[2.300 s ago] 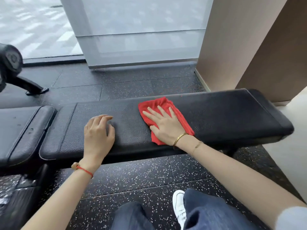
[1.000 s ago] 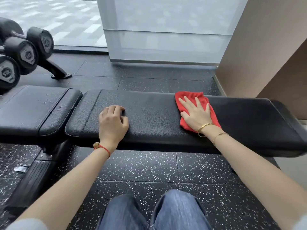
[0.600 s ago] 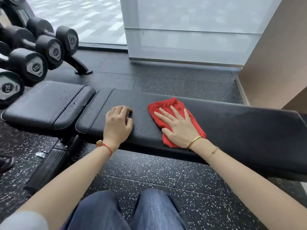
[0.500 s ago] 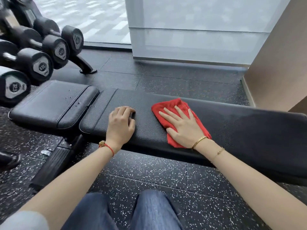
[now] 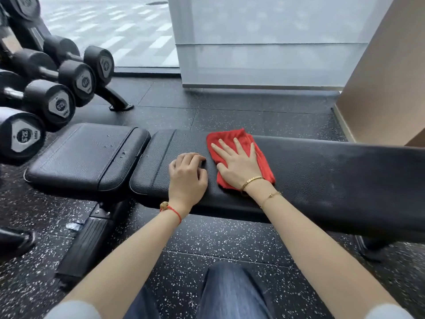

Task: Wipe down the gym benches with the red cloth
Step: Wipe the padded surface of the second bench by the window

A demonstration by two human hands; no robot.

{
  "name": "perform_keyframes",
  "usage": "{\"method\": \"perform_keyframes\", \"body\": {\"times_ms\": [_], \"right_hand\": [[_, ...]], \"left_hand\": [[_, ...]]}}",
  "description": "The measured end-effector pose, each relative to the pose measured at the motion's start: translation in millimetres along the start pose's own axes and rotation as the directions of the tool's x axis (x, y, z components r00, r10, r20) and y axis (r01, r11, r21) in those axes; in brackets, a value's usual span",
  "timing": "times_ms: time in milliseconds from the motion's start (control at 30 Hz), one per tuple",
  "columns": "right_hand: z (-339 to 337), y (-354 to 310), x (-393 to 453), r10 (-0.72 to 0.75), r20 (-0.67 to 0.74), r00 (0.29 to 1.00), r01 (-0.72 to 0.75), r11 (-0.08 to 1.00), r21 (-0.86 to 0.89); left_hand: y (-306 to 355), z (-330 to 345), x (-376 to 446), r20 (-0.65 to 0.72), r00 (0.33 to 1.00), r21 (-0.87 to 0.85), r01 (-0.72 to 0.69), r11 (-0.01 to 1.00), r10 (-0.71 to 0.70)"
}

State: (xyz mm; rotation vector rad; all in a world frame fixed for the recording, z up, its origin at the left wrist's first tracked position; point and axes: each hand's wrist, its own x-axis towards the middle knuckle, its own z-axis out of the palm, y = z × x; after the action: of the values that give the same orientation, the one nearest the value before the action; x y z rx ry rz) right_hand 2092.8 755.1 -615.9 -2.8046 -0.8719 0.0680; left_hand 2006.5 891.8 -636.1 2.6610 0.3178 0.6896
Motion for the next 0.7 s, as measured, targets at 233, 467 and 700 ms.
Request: {"method": "perform_keyframes", "body": {"times_ms": [233,467,700], "right_hand": [[9.2,-10.4,-50.9,0.148,-0.092,0.985,-0.146,0.989,0.022],[10.5,-33.6,-45.9,0.397,-0.1,0.912,-0.397,0.918,0.018],[12.6,-59.4,-31.3,0.562,-0.107,0.82,-0.561,0.827,0.043]], "left_hand": [[-3.0,-3.6,0.4,0.074,0.997,-0.057,0.01,0.998,-0.006],[-37.5,-21.6,12.2,0.233,0.942,-0.04,-0.24,0.97,0.242],[-74.7,-30.0,20.6,0.182,0.943,-0.001,-0.285,0.959,0.28]]}}
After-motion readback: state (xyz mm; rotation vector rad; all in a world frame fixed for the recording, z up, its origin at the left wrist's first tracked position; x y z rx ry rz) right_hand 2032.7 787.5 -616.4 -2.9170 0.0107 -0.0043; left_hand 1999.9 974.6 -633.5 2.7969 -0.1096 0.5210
